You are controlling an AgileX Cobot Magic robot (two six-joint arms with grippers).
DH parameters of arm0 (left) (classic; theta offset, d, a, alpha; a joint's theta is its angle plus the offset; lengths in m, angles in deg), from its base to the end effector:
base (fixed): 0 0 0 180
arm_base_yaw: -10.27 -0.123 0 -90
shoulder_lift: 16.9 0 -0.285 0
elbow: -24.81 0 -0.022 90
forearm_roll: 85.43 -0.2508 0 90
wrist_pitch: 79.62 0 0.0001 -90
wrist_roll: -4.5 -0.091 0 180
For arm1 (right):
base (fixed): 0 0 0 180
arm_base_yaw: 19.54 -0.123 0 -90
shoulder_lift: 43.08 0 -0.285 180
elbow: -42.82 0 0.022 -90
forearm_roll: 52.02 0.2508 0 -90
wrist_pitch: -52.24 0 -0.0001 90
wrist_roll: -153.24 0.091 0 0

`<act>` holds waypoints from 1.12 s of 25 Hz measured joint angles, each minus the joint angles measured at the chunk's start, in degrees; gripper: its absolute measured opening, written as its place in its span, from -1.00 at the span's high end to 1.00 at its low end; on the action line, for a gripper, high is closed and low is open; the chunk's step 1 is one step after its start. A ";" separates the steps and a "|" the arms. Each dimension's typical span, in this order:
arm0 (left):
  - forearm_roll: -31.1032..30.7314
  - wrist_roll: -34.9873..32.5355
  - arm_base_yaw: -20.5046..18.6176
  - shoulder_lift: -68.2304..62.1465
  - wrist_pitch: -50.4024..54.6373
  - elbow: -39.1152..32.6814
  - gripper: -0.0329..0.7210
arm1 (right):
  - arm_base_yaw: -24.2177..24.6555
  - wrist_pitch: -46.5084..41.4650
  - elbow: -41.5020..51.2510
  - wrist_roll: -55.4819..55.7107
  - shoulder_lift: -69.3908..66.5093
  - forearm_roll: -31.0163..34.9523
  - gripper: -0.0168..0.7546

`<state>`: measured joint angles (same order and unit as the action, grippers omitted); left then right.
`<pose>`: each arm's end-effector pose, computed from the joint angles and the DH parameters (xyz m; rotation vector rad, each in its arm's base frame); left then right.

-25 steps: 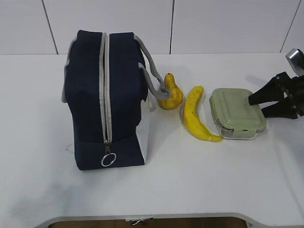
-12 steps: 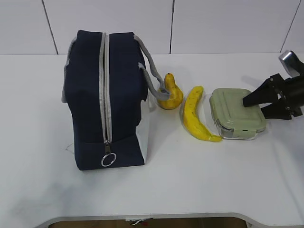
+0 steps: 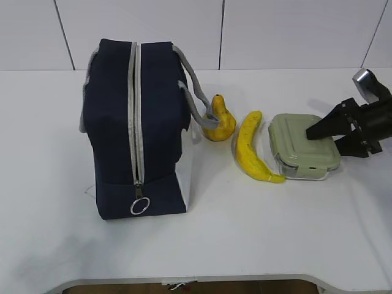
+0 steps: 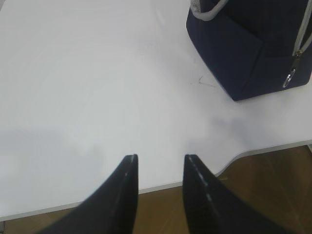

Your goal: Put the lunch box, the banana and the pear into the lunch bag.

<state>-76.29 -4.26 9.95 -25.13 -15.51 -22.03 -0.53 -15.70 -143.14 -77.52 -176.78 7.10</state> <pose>-0.0102 -0.0131 0.2818 0.1675 2.0640 -0.0945 0.4104 -0.0648 0.1378 0.0024 2.5784 1.2047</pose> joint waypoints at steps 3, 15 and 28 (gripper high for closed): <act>0.00 0.00 0.00 0.00 0.00 0.00 0.27 | -0.78 -0.10 -0.09 0.00 -0.13 0.11 -0.55; 0.00 0.00 0.00 0.00 0.00 0.00 0.27 | -0.89 -0.10 -0.09 0.00 -0.13 0.11 -0.55; 0.00 0.00 0.00 0.00 0.00 0.00 0.27 | -0.89 -1.06 -0.09 0.39 -0.13 0.53 -0.23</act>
<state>-76.29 -4.26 9.95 -25.13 -15.51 -22.03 -1.42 -16.76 -143.23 -77.13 -176.91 7.63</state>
